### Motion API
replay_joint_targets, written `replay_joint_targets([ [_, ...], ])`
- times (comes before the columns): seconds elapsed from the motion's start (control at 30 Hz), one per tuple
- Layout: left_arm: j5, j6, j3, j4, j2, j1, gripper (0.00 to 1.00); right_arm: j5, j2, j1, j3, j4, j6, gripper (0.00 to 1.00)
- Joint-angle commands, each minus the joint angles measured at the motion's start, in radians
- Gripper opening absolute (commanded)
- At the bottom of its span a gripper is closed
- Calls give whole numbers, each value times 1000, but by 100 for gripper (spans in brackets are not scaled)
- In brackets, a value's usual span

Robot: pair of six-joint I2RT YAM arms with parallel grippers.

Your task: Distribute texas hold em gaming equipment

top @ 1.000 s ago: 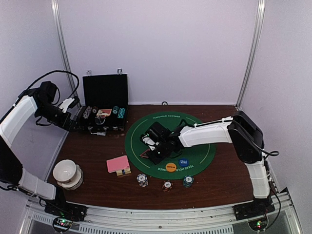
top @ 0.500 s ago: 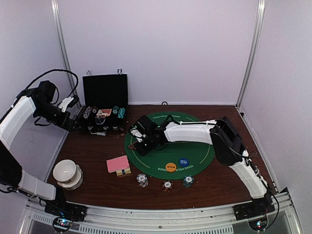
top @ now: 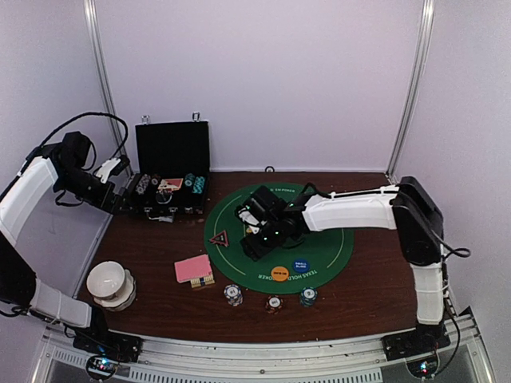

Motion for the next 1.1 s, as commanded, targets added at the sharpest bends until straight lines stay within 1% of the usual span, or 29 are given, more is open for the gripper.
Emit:
replay_joint_targets([
  [0.0, 32, 14, 27, -17, -22, 5, 98, 66, -179, 11, -176, 45, 69, 73],
  [0.13, 37, 24, 38, -36, -25, 5, 97, 78, -264, 29, -310, 30, 121, 76],
  [0.2, 39, 29, 42, -42, -29, 5, 98, 79, -289, 40, -358, 32, 148, 76],
  [0.27, 39, 31, 43, -44, -36, 5, 98, 81, -303, 51, -390, 32, 171, 74],
  [0.4, 51, 31, 43, -45, -45, 5, 98, 83, -293, 67, -423, 36, 214, 68],
  [0.6, 58, 31, 50, -52, -50, 5, 98, 85, -267, 86, -439, 51, 238, 62],
  [0.77, 66, 30, 52, -52, -53, 5, 98, 90, -243, 89, -449, 53, 257, 59],
  [0.97, 77, 28, 57, -53, -49, 5, 98, 100, -253, 89, -478, 52, 286, 56],
  [1.07, 77, 27, 61, -53, -45, 5, 97, 94, -253, 89, -492, 61, 301, 53],
])
